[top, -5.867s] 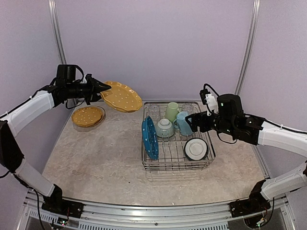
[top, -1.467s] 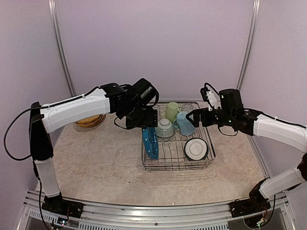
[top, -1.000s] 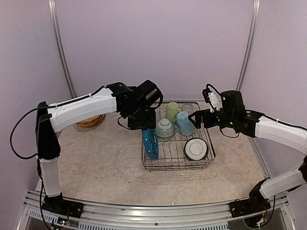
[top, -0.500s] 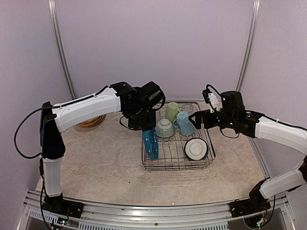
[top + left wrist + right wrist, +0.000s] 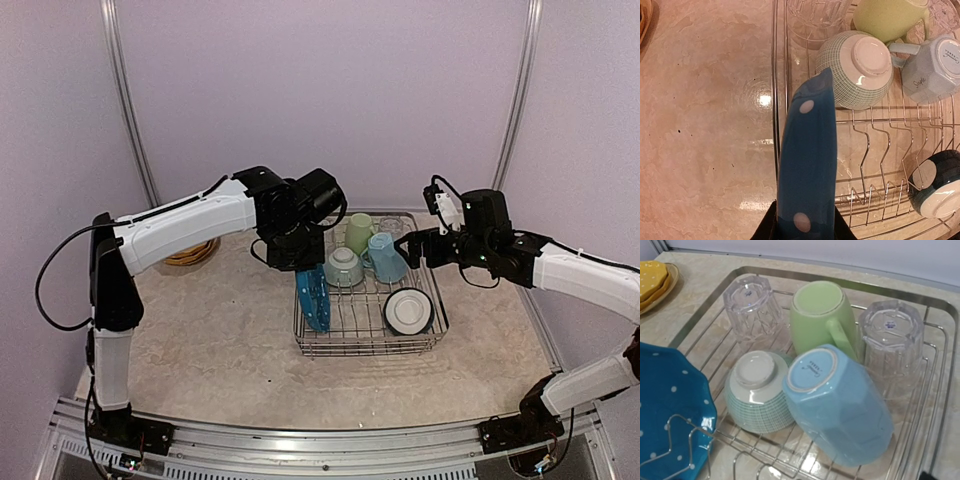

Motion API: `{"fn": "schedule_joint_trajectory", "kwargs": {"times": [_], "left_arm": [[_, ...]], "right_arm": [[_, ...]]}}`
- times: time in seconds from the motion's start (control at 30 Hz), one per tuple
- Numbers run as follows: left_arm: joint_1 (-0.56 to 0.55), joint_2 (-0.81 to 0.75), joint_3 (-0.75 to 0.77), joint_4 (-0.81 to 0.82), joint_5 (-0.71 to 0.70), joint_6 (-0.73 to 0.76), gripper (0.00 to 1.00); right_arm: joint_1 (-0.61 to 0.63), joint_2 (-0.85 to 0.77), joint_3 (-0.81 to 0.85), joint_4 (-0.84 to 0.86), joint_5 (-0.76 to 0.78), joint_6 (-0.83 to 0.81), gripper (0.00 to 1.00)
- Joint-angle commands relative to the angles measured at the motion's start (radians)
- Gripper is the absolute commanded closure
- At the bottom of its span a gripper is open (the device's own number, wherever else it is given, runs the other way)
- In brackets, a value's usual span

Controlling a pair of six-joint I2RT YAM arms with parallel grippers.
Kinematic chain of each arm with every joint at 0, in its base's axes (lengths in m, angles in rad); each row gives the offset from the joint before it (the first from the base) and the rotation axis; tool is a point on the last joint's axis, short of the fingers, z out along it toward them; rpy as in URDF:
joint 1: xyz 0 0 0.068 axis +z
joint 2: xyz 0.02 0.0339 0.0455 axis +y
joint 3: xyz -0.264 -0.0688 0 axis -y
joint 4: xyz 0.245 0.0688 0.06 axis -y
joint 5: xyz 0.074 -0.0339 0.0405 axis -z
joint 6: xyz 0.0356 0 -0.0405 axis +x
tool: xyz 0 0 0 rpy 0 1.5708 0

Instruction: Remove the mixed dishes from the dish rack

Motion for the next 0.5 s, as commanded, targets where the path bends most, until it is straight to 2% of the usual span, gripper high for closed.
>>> {"fn": "schedule_joint_trajectory", "kwargs": {"times": [0.0,0.17,0.3,0.47], "left_arm": [[-0.014,-0.017,0.091,-0.012,-0.025,0.052,0.93],[-0.023,-0.013,0.145,-0.045,-0.05,0.055,1.0],[-0.038,0.013,0.224,-0.104,-0.094,0.05,1.0],[-0.047,0.019,0.247,-0.131,-0.108,0.044,1.0]], "right_arm": [[-0.005,-0.024,0.0,-0.001,0.007,0.004,0.0],[-0.005,-0.023,0.0,0.003,0.003,0.008,0.0],[-0.006,-0.024,0.0,0.004,0.003,0.009,0.0],[-0.005,-0.026,-0.003,0.008,0.002,0.009,0.0]]}}
